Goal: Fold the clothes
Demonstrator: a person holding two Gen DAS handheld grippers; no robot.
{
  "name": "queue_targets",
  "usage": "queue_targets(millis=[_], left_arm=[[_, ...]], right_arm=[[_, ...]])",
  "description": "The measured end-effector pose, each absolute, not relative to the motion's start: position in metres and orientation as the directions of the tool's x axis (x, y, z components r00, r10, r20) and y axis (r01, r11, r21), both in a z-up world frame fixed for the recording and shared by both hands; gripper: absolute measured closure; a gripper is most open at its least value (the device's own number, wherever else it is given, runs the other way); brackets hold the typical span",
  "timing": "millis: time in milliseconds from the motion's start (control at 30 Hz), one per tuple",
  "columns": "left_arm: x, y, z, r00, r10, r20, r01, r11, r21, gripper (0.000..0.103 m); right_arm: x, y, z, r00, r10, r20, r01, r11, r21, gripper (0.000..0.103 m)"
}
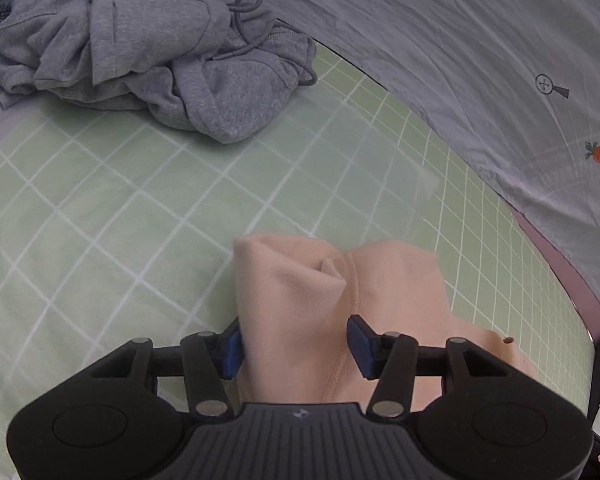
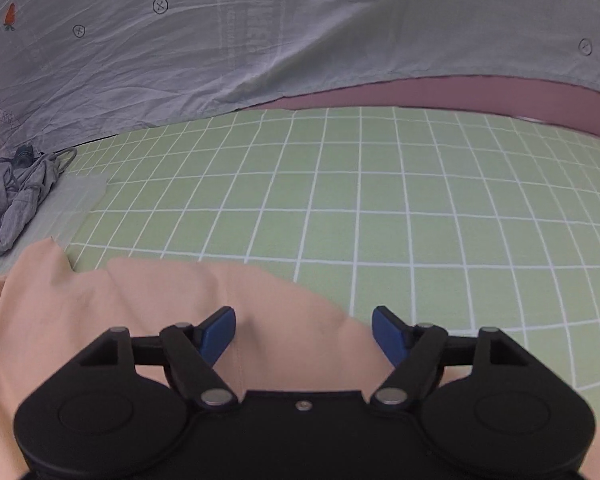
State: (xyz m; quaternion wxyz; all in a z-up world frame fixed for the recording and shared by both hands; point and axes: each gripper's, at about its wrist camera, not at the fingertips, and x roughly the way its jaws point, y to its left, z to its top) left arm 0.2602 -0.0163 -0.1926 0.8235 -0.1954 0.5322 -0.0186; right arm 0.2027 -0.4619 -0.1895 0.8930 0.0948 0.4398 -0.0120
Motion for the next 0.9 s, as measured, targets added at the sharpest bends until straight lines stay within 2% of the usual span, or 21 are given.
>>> queue_targets(millis=[67, 100, 133, 200, 300, 367, 400, 467, 500, 533, 600, 700, 900], left_arm=[[0.269, -0.021, -0.197, 0.422, -0.216, -0.88, -0.182, 0.931, -0.316, 0.072], [0.273, -0.022, -0.197, 0.421, -0.224, -0.879, -0.164, 0.934, -0.317, 0.091], [0.277, -0.024, -0.196, 0.424, -0.233, -0.875, -0.146, 0.936, -0.319, 0.092], [0.287, -0.03, -0.186, 0.464, -0.241, -0.852, -0.091, 0.944, -0.317, 0.093], [0.31, -0.041, -0.165, 0.556, -0.233, -0.798, -0.048, 0.949, -0.311, 0.093], [0.328, -0.046, -0.158, 0.612, -0.226, -0.758, -0.069, 0.94, -0.335, 0.087], [0.337, -0.049, -0.155, 0.632, -0.216, -0.744, -0.083, 0.936, -0.343, 0.079], [0.348, -0.055, -0.151, 0.636, -0.198, -0.746, -0.109, 0.934, -0.341, 0.074], [0.346, -0.056, -0.149, 0.633, -0.199, -0.748, -0.109, 0.934, -0.34, 0.071], [0.341, -0.056, -0.147, 0.631, -0.202, -0.749, -0.105, 0.934, -0.341, 0.064], [0.318, -0.054, -0.147, 0.621, -0.21, -0.755, -0.085, 0.94, -0.331, 0.056], [0.269, -0.054, -0.157, 0.563, -0.195, -0.803, -0.063, 0.959, -0.277, 0.055], [0.161, -0.059, -0.181, 0.423, -0.133, -0.896, -0.06, 0.983, -0.174, 0.054]], right_arm=[[0.207, -0.461, -0.192, 0.608, 0.072, -0.791, 0.061, 0.989, 0.136, 0.042], [0.209, -0.459, -0.192, 0.604, 0.073, -0.793, 0.029, 0.993, 0.113, 0.068], [0.211, -0.457, -0.191, 0.592, 0.076, -0.802, -0.007, 0.996, 0.089, 0.098], [0.219, -0.459, -0.186, 0.591, 0.082, -0.803, -0.045, 0.997, 0.068, 0.099], [0.242, -0.48, -0.171, 0.639, -0.004, -0.769, 0.007, 1.0, 0.001, 0.1], [0.266, -0.507, -0.158, 0.677, -0.044, -0.735, 0.099, 0.995, 0.032, 0.099], [0.277, -0.516, -0.155, 0.69, -0.059, -0.722, 0.129, 0.991, 0.042, 0.098], [0.291, -0.522, -0.152, 0.675, -0.157, -0.72, 0.193, 0.981, -0.033, 0.08], [0.297, -0.524, -0.151, 0.667, -0.202, -0.717, 0.222, 0.973, -0.068, 0.064], [0.283, -0.519, -0.148, 0.672, -0.201, -0.712, 0.22, 0.973, -0.067, 0.063], [0.255, -0.509, -0.144, 0.683, -0.198, -0.703, 0.215, 0.974, -0.065, 0.061], [0.212, -0.493, -0.136, 0.699, -0.194, -0.689, 0.208, 0.976, -0.063, 0.062], [0.103, -0.431, -0.142, 0.678, -0.173, -0.714, 0.158, 0.984, -0.088, 0.073]])
